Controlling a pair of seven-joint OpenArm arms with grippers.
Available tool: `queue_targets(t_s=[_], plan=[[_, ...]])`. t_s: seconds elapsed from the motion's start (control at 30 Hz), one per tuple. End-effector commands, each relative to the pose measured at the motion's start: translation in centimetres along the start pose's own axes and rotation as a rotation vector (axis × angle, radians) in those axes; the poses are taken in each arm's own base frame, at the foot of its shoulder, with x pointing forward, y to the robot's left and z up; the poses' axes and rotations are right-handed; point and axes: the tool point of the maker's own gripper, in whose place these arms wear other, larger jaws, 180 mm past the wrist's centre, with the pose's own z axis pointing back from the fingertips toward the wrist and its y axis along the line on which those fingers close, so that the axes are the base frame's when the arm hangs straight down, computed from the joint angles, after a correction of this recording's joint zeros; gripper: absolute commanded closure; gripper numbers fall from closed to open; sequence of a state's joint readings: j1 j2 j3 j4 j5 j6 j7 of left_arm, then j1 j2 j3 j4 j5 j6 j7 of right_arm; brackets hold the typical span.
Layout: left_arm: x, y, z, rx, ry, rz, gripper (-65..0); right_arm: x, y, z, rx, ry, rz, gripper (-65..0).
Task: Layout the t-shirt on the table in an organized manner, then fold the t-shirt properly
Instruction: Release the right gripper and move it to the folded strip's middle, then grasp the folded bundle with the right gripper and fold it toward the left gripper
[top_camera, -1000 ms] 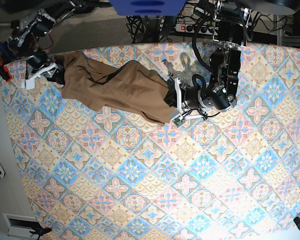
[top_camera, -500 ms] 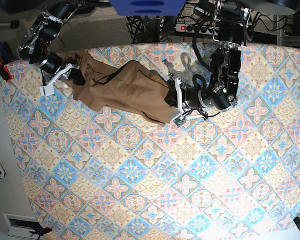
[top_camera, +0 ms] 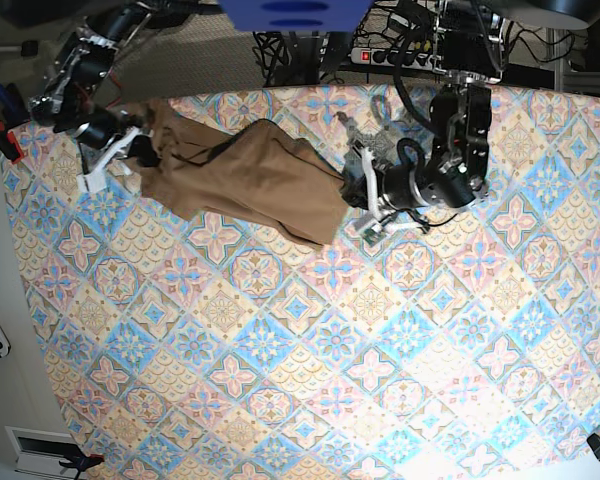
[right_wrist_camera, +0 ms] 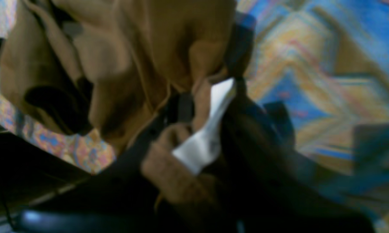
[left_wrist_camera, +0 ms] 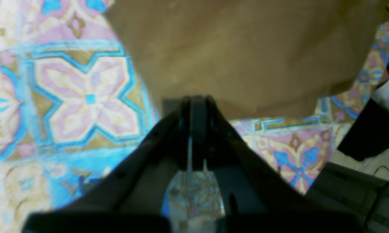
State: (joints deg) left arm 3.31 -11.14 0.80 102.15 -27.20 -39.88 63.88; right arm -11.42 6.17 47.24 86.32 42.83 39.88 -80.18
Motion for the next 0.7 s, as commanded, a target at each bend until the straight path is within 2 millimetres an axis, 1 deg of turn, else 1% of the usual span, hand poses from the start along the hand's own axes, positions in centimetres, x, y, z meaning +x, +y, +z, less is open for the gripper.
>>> queue_targets(t_s=[0.0,0.03,0.1,0.2,0.27,0.33,0.4,0.5,0.57,0.67], plan=[[2.1,0.4,0.8,0.014,-0.067,-0.026,0.0,2.4,-0.9,0.9,-0.034,-0.028,0.055,0.0],[2.2,0.5,1.0,0.019,-0.071,-0.029,0.0,3.7,-1.1,1.0,-0.038,-0.045,0.072,0.0],[2.5,0.5,1.1,0.024,-0.074,-0.036,0.0,7.2,-1.2,1.4,-0.047,-0.102,0.119,0.0],[2.3,0.8,1.1,0.03,-0.068,-0.037,0.0,10.9,-0.6,1.7,-0.045,-0.143,0.194,0.0],[2.2,0.8,1.1,0.03,-0.066,-0.034,0.0,13.1,0.8,1.1,-0.02,-0.144,0.268,0.0],[2.2,0.8,1.1,0.03,-0.066,-0.034,0.0,15.0,3.0,0.0,0.021,-0.145,0.336,0.0],[2.3,0.8,1.1,0.031,-0.068,-0.036,0.0,15.9,4.3,-0.6,0.044,-0.141,0.377,0.0],[2.4,0.9,1.2,0.034,-0.069,-0.038,0.0,15.9,5.8,-1.6,0.075,-0.113,0.423,0.0],[2.5,1.0,1.2,0.034,-0.07,-0.039,0.0,15.7,6.4,-1.9,0.083,-0.099,0.441,0.0],[2.6,1.1,1.2,0.036,-0.072,-0.041,0.0,15.9,6.2,-1.9,0.067,-0.102,0.376,0.0]])
